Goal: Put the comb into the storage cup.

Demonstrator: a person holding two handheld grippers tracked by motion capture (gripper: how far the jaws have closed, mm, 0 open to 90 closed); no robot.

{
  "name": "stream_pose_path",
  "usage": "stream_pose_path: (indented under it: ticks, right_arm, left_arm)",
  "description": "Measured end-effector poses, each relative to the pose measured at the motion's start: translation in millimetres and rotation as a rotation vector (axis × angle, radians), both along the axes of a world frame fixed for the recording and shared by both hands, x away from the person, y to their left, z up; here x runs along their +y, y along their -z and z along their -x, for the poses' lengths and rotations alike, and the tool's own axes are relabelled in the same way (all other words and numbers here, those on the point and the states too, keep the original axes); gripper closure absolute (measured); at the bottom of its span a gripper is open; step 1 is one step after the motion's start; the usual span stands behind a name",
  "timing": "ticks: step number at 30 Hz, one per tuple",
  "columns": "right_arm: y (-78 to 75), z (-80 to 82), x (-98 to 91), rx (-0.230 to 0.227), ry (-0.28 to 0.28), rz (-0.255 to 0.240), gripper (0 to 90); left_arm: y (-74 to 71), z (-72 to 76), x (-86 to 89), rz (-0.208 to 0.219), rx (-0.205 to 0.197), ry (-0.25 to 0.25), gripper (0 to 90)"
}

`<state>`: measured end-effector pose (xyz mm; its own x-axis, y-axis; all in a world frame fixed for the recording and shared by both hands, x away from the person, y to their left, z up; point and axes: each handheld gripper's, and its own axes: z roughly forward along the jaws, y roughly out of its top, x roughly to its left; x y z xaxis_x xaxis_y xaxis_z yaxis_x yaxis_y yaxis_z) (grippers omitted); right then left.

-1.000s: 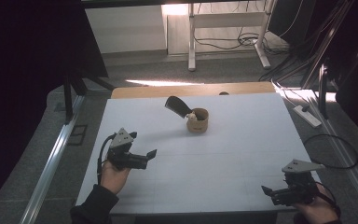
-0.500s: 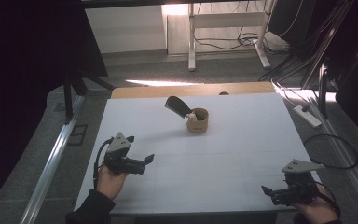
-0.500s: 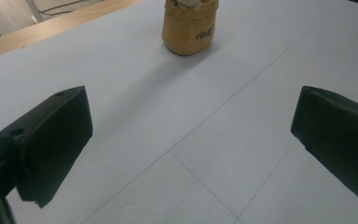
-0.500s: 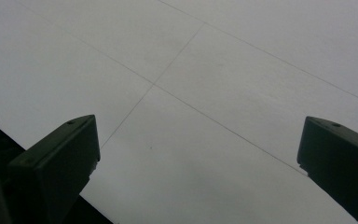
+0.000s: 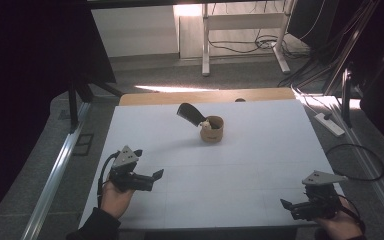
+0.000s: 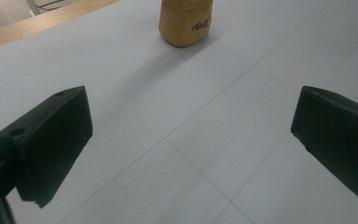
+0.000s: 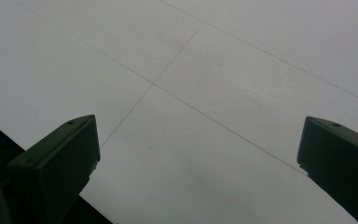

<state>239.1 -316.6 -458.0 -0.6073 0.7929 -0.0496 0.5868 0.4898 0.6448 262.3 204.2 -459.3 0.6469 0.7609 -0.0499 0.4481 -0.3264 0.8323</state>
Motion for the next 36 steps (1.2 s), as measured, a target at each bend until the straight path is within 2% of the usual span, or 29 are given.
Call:
stream_pose_path:
  ticks: [19,36]
  right_arm:
    - [0.1,0.0,0.3,0.000,0.003,0.003,0.0]
    - [0.2,-0.1,0.4,-0.001,0.006,0.006,0.0]
  left_arm:
    - [2.7,17.1,8.8,0.009,0.030,-0.002,0.0]
    - [4.3,34.0,17.0,0.000,0.042,-0.017,0.0]
